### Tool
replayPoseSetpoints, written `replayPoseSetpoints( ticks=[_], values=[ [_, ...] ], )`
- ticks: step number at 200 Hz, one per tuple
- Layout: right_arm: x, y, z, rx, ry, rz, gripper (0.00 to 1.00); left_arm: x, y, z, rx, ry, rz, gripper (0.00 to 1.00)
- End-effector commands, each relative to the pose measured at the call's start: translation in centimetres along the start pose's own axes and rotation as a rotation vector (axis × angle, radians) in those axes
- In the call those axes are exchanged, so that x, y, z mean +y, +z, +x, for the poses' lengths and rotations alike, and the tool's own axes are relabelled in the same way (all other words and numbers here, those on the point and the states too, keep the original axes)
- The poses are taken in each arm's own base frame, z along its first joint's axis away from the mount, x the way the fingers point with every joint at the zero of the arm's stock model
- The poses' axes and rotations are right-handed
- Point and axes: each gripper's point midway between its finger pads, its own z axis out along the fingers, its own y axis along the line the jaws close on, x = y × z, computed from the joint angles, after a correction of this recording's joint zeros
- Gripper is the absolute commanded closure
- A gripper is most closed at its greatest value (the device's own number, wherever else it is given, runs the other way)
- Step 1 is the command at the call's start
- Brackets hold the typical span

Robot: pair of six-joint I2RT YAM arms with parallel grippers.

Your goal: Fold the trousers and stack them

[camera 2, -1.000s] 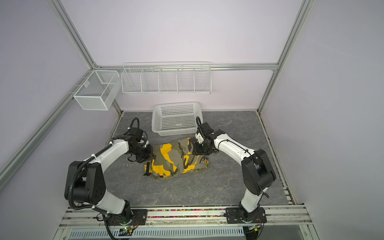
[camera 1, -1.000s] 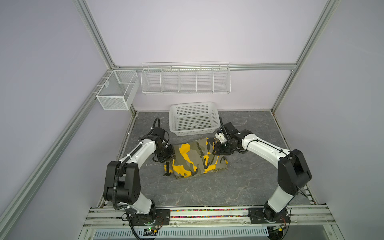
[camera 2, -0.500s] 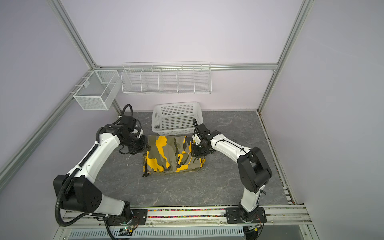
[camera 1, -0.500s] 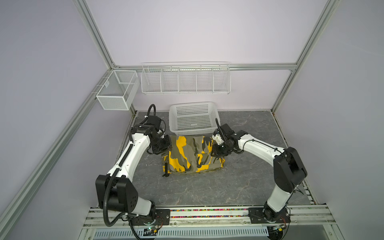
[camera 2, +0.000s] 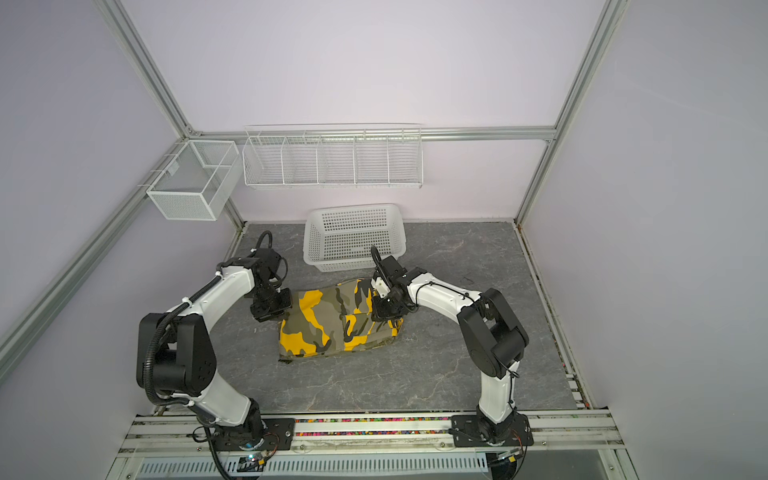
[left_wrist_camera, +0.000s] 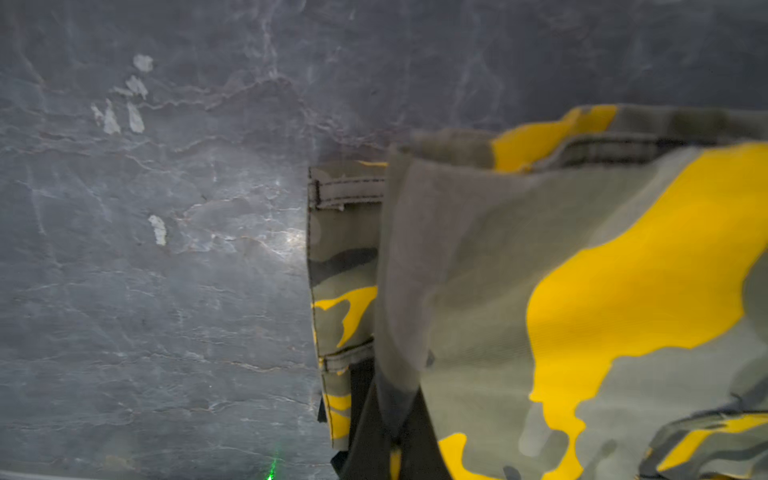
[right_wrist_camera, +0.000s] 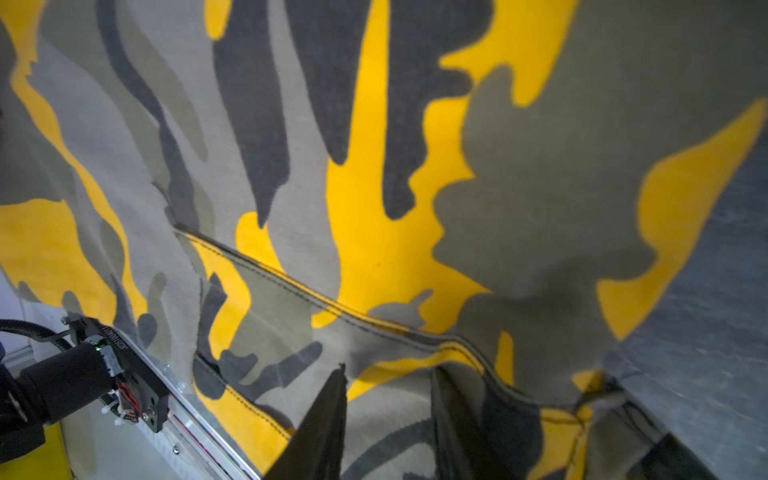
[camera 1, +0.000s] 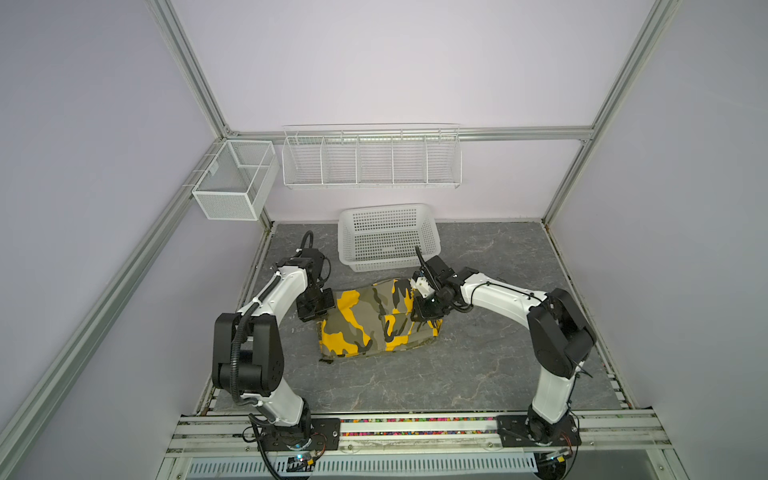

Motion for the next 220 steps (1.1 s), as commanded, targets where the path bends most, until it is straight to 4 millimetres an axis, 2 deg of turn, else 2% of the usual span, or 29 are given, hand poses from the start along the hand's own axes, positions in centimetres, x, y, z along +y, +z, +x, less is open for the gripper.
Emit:
replayPoseSetpoints(
  ticks=[1, 38, 49, 71, 93, 113, 127, 144, 160, 181, 194, 220],
  values=[
    [-0.3, 0.5, 0.9, 0.042, -0.002, 0.007, 0.62, 2.3, 1.7, -0.2, 0.016, 0.003, -0.096, 1.00],
    [1.9, -2.1, -2.0, -0.071, -0.026, -0.049, 0.62, 3.1, 3.0, -1.5, -0.003, -0.014, -0.128, 0.87],
    [1.8, -2.1, -2.6, -0.086, -0.017, -0.052, 0.62, 3.2, 3.1, -1.1, 0.012, -0.022, -0.127, 0.86],
    [1.0, -1.1, -3.7, -0.097, -0.013, -0.019, 0.63, 4.1, 2.7, 0.2, 0.024, -0.037, -0.160, 0.76],
    [0.5, 0.5, -3.8, -0.082, -0.013, -0.004, 0.65, 4.3, 0.8, 0.7, 0.001, -0.057, -0.163, 0.65],
    [-0.3, 2.2, -2.9, -0.048, -0.017, 0.017, 0.65, 4.1, -2.1, 0.3, -0.046, -0.068, -0.154, 0.58],
    [-1.1, 3.5, -1.9, -0.013, -0.007, 0.034, 0.65, 3.7, -3.5, 0.3, -0.064, -0.077, -0.134, 0.54],
    [-1.5, 4.4, -0.6, 0.013, -0.008, 0.044, 0.66, 3.1, -4.1, 0.5, -0.067, -0.089, -0.101, 0.53],
    [-1.3, 4.9, 0.7, 0.041, -0.023, 0.050, 0.66, 0.9, -4.0, 0.4, -0.072, -0.106, 0.007, 0.55],
    [-0.7, 4.8, 1.6, 0.059, -0.031, 0.036, 0.66, -1.5, -2.5, 1.1, -0.041, -0.095, 0.074, 0.63],
    [-0.4, 3.9, 1.1, 0.034, -0.034, 0.033, 0.66, -1.2, -0.8, 1.9, -0.007, -0.100, 0.053, 0.68],
    [0.5, 1.3, -1.6, -0.066, -0.053, 0.023, 0.65, 1.4, 2.1, 3.1, 0.020, -0.116, -0.060, 0.75]
  ],
)
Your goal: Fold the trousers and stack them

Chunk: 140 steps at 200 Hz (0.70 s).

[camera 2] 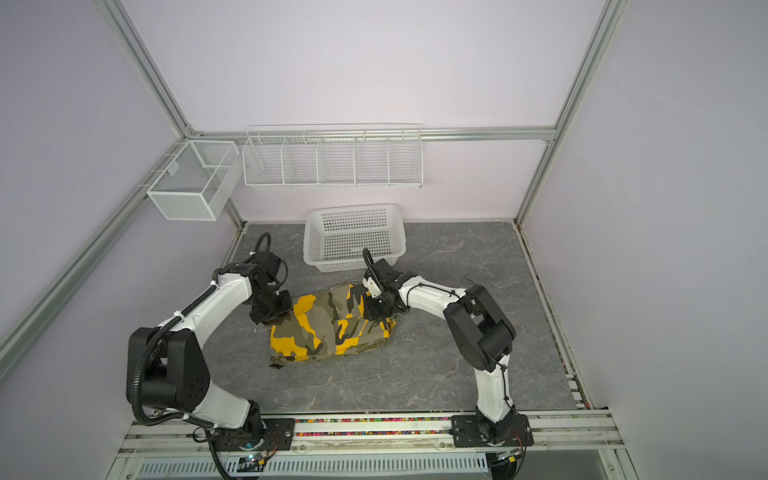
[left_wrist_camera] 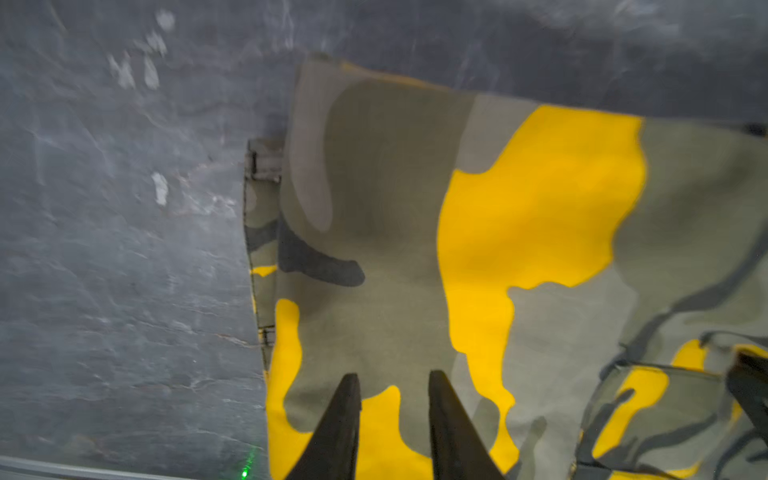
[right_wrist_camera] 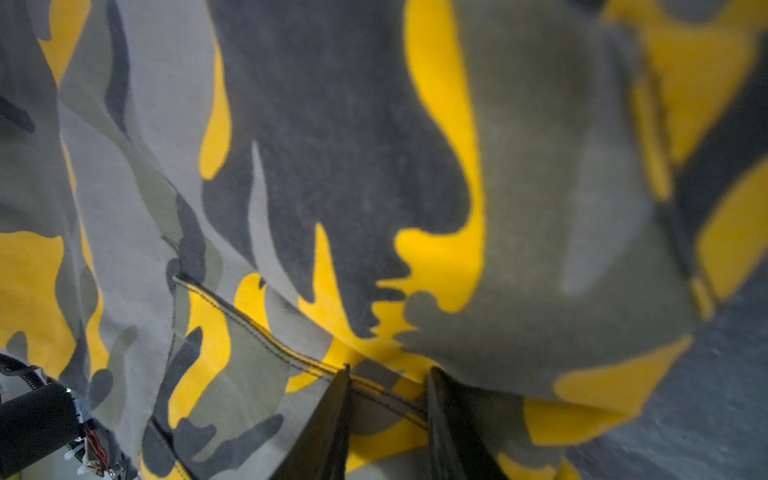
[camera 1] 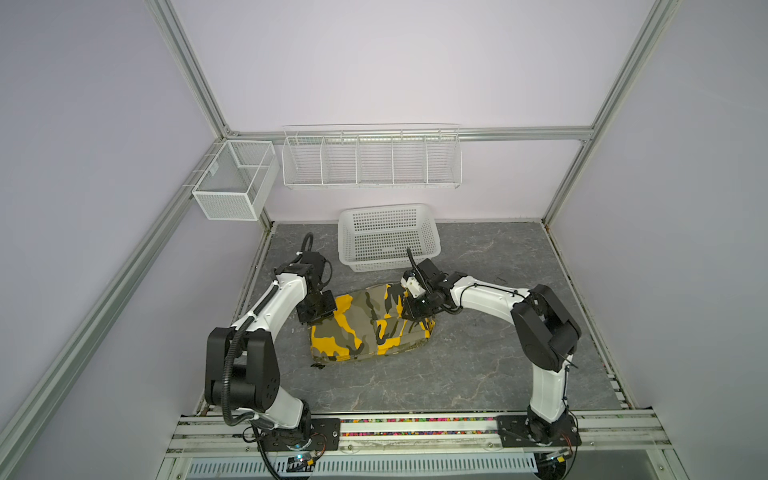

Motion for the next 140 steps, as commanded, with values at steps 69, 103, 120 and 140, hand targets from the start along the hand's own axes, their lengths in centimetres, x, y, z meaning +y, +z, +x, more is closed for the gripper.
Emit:
replayPoseSetpoints(
  ticks=[69, 103, 120, 140],
  values=[
    [-0.9, -1.7, -6.8, -0.173, -0.070, 0.042, 0.57, 4.4, 5.4, 3.3, 0.071, -0.075, -0.148, 0.68],
    [-1.4, 0.1, -8.3, -0.207, -0.066, 0.050, 0.57, 4.0, 2.6, 3.1, 0.024, -0.089, -0.116, 0.59],
    [-2.3, 1.5, -7.8, -0.178, -0.064, 0.074, 0.58, 3.4, 0.5, 3.4, 0.002, -0.103, -0.073, 0.58],
    [-3.3, 2.6, -6.6, -0.142, -0.053, 0.096, 0.58, 2.2, -0.7, 5.1, 0.020, -0.137, 0.030, 0.57]
  ],
)
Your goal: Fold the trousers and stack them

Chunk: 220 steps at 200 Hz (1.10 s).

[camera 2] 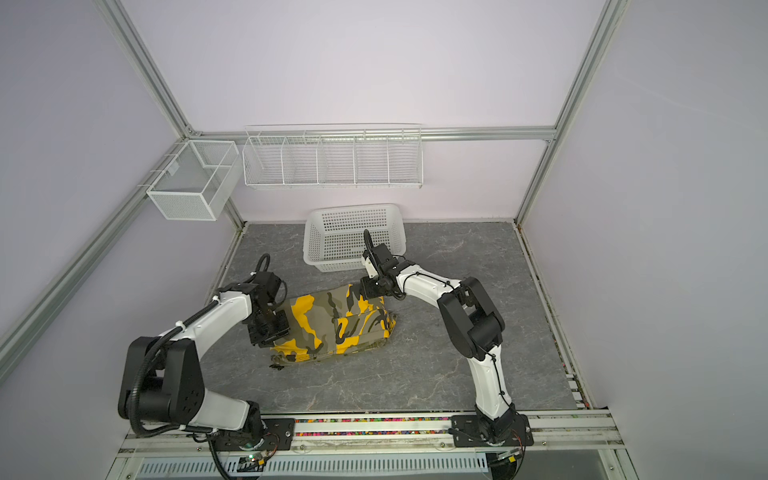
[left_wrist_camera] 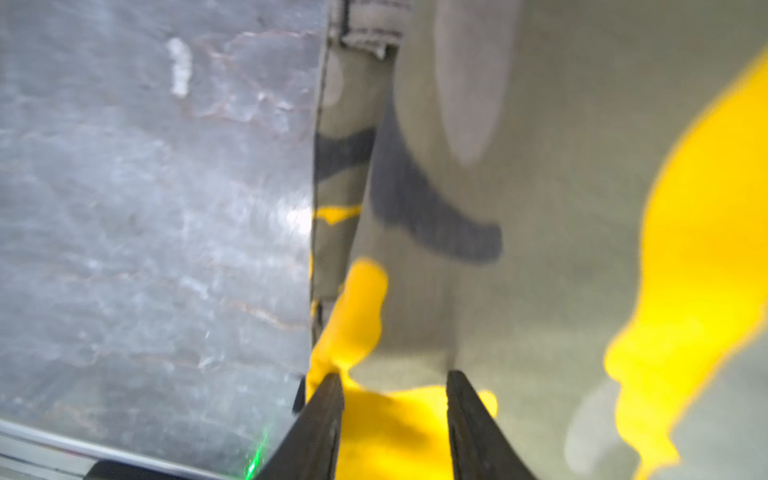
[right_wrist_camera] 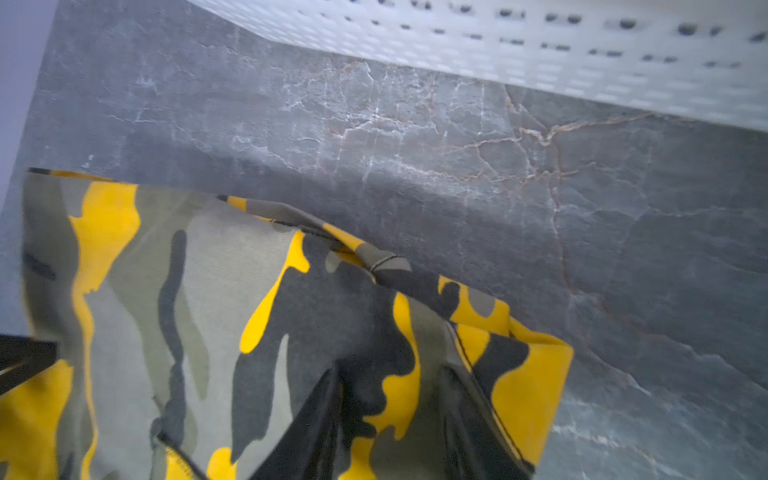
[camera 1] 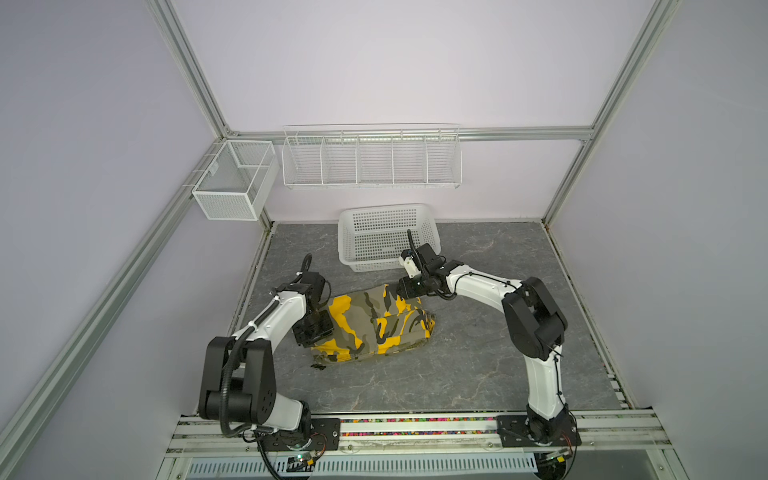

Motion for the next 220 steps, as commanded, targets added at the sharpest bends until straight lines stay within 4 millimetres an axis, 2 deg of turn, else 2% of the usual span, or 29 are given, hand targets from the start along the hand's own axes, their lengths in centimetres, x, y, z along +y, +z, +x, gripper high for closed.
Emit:
replayPoseSetpoints(
  ticks=[1, 13, 42, 56, 82, 97, 109, 121, 146, 157, 172, 186, 203, 212, 220],
  values=[
    [-1.2, 1.6, 1.7, 0.047, -0.010, 0.040, 0.58, -0.5, -2.2, 1.9, 0.031, -0.056, 0.075, 0.57],
    [-1.8, 1.8, 2.6, 0.067, -0.005, 0.054, 0.58, -0.7, -1.8, 3.3, 0.055, -0.069, 0.110, 0.59],
    [-2.3, 1.8, 4.3, 0.096, -0.002, 0.064, 0.58, -0.1, 1.1, 5.9, 0.126, -0.114, 0.130, 0.67],
    [-2.8, 1.6, 5.1, 0.111, 0.000, 0.079, 0.58, -0.2, 1.8, 5.7, 0.120, -0.121, 0.127, 0.72],
    [-4.0, 0.8, 6.6, 0.144, 0.028, 0.115, 0.59, 0.4, 2.2, 4.8, 0.118, -0.094, 0.052, 0.73],
    [-5.0, 0.1, 7.4, 0.164, 0.053, 0.134, 0.59, 0.9, 3.2, 4.8, 0.125, -0.090, 0.019, 0.73],
    [-5.8, -0.6, 7.5, 0.163, 0.073, 0.141, 0.59, 0.3, 3.8, 5.0, 0.151, -0.083, 0.034, 0.74],
    [-5.8, -2.0, 6.7, 0.134, 0.078, 0.133, 0.57, 0.1, 4.0, 5.0, 0.154, -0.064, 0.023, 0.74],
    [-3.6, -6.2, 4.7, 0.031, -0.004, 0.144, 0.52, 0.0, 4.3, 5.0, 0.168, -0.040, 0.023, 0.71],
    [-2.1, -7.5, 4.7, -0.002, -0.046, 0.166, 0.49, 0.0, 4.5, 5.0, 0.174, -0.035, 0.020, 0.70],
    [-0.3, -8.8, 5.2, -0.040, -0.003, 0.146, 0.45, 0.0, 4.5, 4.9, 0.170, -0.029, 0.018, 0.69],
    [2.5, -8.6, 6.3, -0.044, 0.011, 0.072, 0.44, -0.1, 4.3, 4.7, 0.162, -0.026, 0.020, 0.67],
    [5.5, -7.4, 8.4, -0.009, -0.010, 0.023, 0.44, 0.1, 3.6, 4.6, 0.153, -0.021, 0.010, 0.63],
    [6.3, -6.6, 9.4, 0.019, -0.013, 0.013, 0.44, -0.1, 3.1, 4.4, 0.135, -0.025, 0.022, 0.61],
    [5.8, -6.2, 9.9, 0.048, -0.010, 0.044, 0.44, -0.1, 2.5, 4.3, 0.125, -0.027, 0.023, 0.59]
  ],
)
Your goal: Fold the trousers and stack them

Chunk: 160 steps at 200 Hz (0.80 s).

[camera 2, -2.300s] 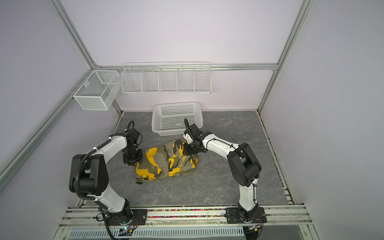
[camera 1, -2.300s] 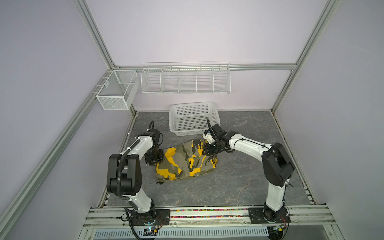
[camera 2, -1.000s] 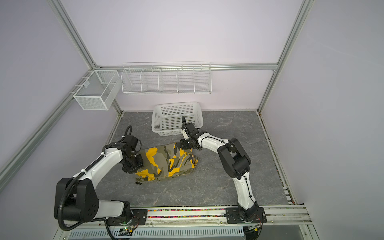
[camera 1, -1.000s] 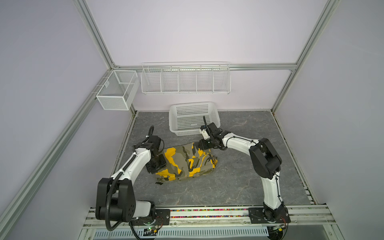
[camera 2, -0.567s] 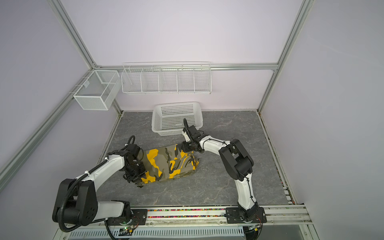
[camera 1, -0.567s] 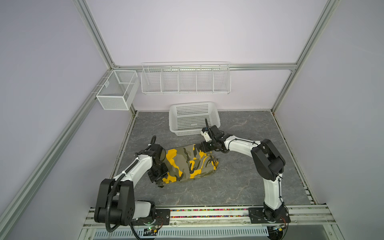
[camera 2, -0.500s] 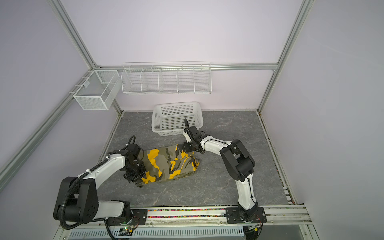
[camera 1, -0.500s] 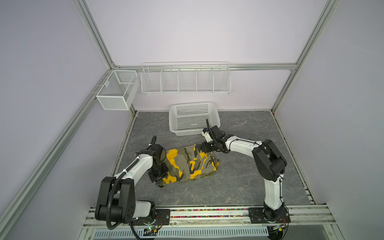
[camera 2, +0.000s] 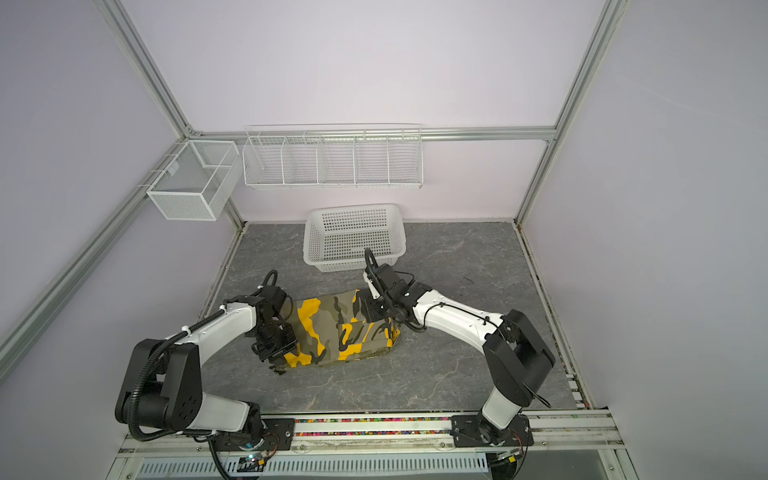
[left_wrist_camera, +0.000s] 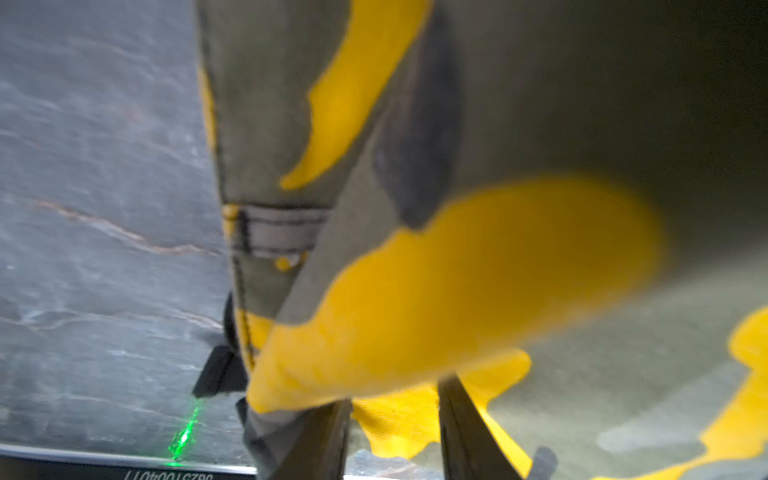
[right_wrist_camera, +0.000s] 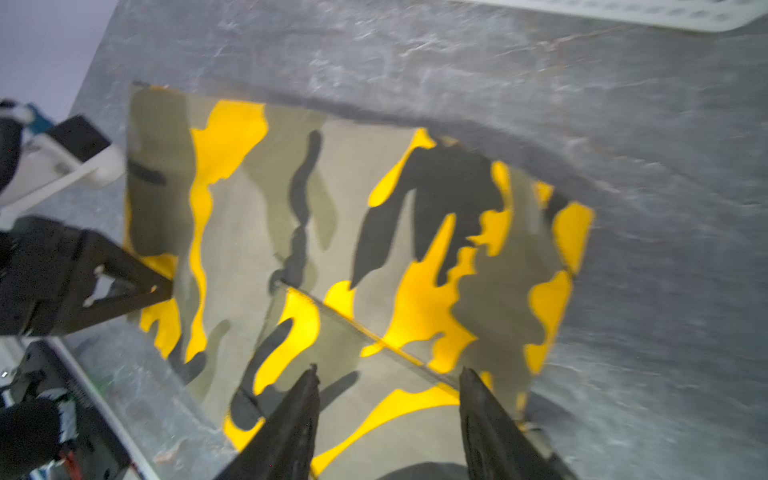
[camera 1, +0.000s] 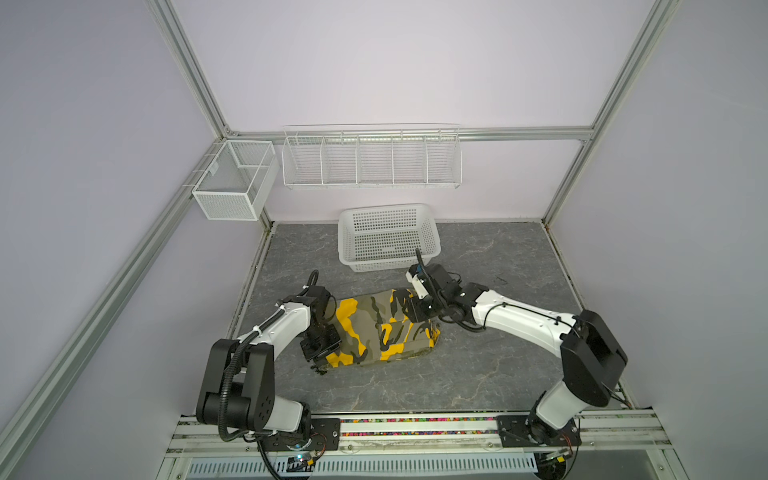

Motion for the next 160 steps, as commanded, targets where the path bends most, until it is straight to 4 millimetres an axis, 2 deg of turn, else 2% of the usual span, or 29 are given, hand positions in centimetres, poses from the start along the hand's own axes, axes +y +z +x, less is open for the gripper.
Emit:
replayPoseSetpoints(
  ticks=[1, 17, 37, 53, 66, 89, 112, 160],
  values=[
    [-0.1, 2.2, 3.1, 0.100, 0.053, 0.038, 0.43, 0.6, -0.9, -0.6, -0.051, 0.011, -0.040, 0.58],
    [-1.4, 3.3, 4.1, 0.164, 0.078, 0.060, 0.44, 0.4, -2.2, -0.8, -0.079, 0.013, -0.030, 0.54],
    [-3.2, 4.6, 7.0, 0.279, 0.062, 0.128, 0.44, 0.0, -3.7, -1.0, -0.098, 0.025, -0.016, 0.50],
    [-5.4, 4.8, 8.9, 0.351, 0.074, 0.192, 0.45, -0.7, -5.0, -1.2, -0.128, 0.030, 0.017, 0.47],
    [-7.4, 4.6, 9.8, 0.375, 0.100, 0.234, 0.45, -1.4, -6.0, -1.2, -0.142, 0.037, 0.056, 0.42],
    [-11.2, 3.2, 9.9, 0.430, 0.112, 0.328, 0.46, -2.5, -7.4, -1.2, -0.161, 0.045, 0.117, 0.38],
    [-15.3, 1.8, 10.2, 0.526, 0.116, 0.438, 0.48, -3.1, -8.0, -1.1, -0.161, 0.054, 0.149, 0.36],
    [-23.7, -2.4, 8.7, 0.516, 0.259, 0.556, 0.48, -4.3, -8.6, -1.7, -0.175, 0.094, 0.187, 0.33]
  ],
)
